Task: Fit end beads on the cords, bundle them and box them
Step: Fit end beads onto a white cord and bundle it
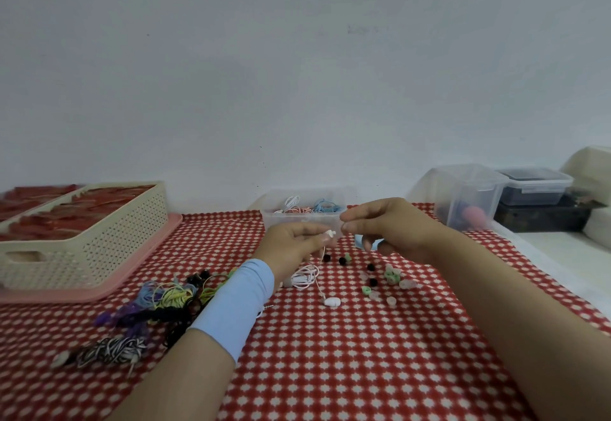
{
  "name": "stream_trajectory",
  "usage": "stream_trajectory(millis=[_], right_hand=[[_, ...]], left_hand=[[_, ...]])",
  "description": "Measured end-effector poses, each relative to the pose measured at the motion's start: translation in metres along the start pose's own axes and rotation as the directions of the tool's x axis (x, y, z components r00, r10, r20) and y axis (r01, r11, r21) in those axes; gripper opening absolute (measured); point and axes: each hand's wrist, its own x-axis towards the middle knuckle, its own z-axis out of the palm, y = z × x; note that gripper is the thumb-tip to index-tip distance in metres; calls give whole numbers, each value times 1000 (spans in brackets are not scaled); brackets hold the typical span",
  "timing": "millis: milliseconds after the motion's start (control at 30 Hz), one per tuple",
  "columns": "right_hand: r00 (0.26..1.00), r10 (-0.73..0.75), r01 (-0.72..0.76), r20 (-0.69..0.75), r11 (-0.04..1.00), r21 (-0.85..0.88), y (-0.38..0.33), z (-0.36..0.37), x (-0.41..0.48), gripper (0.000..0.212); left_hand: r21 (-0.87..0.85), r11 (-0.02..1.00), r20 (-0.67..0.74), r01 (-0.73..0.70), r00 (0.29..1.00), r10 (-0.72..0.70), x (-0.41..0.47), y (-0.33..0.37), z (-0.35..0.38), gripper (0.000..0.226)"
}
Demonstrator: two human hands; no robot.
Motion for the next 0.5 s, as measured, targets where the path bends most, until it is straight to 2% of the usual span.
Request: stream_trajectory(millis=[167,333,500], right_hand=[[993,62,-80,101,979,188,0,5,1,19],[981,54,-94,185,973,213,3,9,1,18],[969,62,-121,239,963,242,2,10,-1,28]], left_hand=[[-20,1000,-6,-9,1000,9,1,-2,-2,16],[-45,998,23,-32,999,33,-1,-1,-3,14],[-6,998,46,-57,997,57,-2,-2,-5,8]])
